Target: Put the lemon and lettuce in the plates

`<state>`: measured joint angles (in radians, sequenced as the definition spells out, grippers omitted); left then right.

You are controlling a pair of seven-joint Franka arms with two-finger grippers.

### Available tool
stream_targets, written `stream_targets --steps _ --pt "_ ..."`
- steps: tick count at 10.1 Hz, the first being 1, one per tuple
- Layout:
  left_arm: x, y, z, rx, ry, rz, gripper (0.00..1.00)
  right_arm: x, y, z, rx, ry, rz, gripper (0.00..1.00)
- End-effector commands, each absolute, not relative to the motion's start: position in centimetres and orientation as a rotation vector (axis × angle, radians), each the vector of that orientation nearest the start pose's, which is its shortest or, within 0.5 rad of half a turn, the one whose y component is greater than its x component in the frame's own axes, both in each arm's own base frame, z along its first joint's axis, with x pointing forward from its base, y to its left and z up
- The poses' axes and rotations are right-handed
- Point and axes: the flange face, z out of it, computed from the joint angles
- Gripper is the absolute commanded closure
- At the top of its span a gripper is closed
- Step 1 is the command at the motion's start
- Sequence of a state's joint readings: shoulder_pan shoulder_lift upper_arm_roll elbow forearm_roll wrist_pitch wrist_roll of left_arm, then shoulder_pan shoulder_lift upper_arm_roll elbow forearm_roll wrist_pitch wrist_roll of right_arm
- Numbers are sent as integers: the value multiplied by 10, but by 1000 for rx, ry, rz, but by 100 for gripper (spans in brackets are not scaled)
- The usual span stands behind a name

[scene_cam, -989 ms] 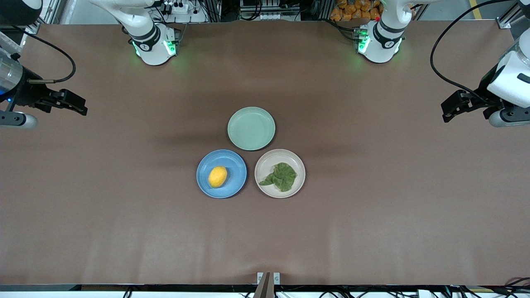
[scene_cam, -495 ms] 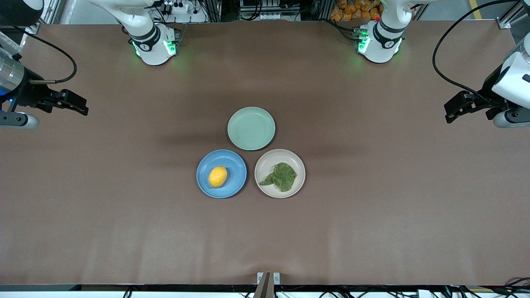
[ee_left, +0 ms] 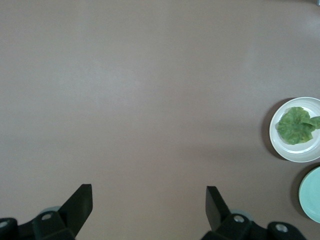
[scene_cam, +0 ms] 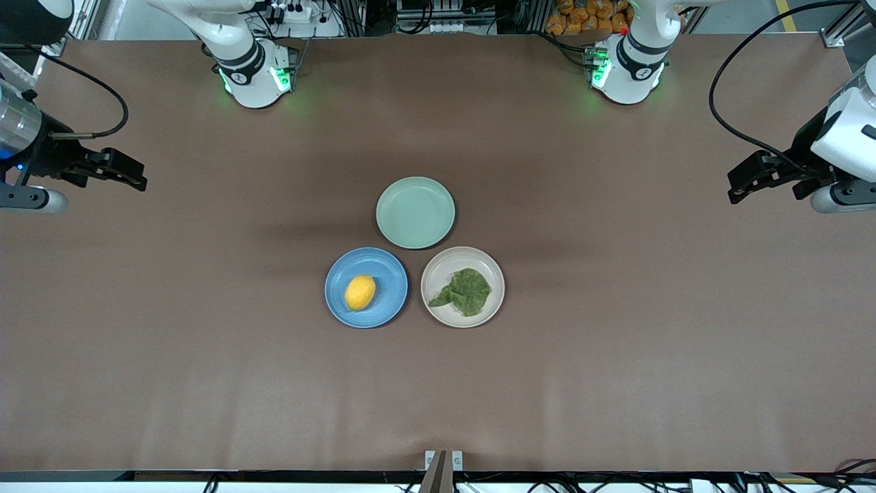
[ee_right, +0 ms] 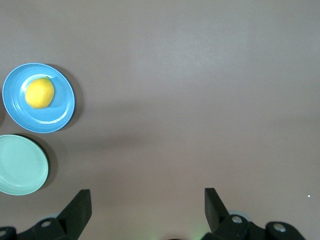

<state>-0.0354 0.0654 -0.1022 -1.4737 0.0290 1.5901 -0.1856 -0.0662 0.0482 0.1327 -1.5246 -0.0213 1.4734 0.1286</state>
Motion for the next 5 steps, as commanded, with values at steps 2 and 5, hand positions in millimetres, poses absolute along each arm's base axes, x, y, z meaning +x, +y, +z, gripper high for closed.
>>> stream_targets --steps 2,5 --pt "573 -76 638 -3158 -25 -90 0 553 31 614 -3178 49 134 0" --pt "572 -77 638 -3160 -20 -92 0 553 31 614 -3177 48 134 0"
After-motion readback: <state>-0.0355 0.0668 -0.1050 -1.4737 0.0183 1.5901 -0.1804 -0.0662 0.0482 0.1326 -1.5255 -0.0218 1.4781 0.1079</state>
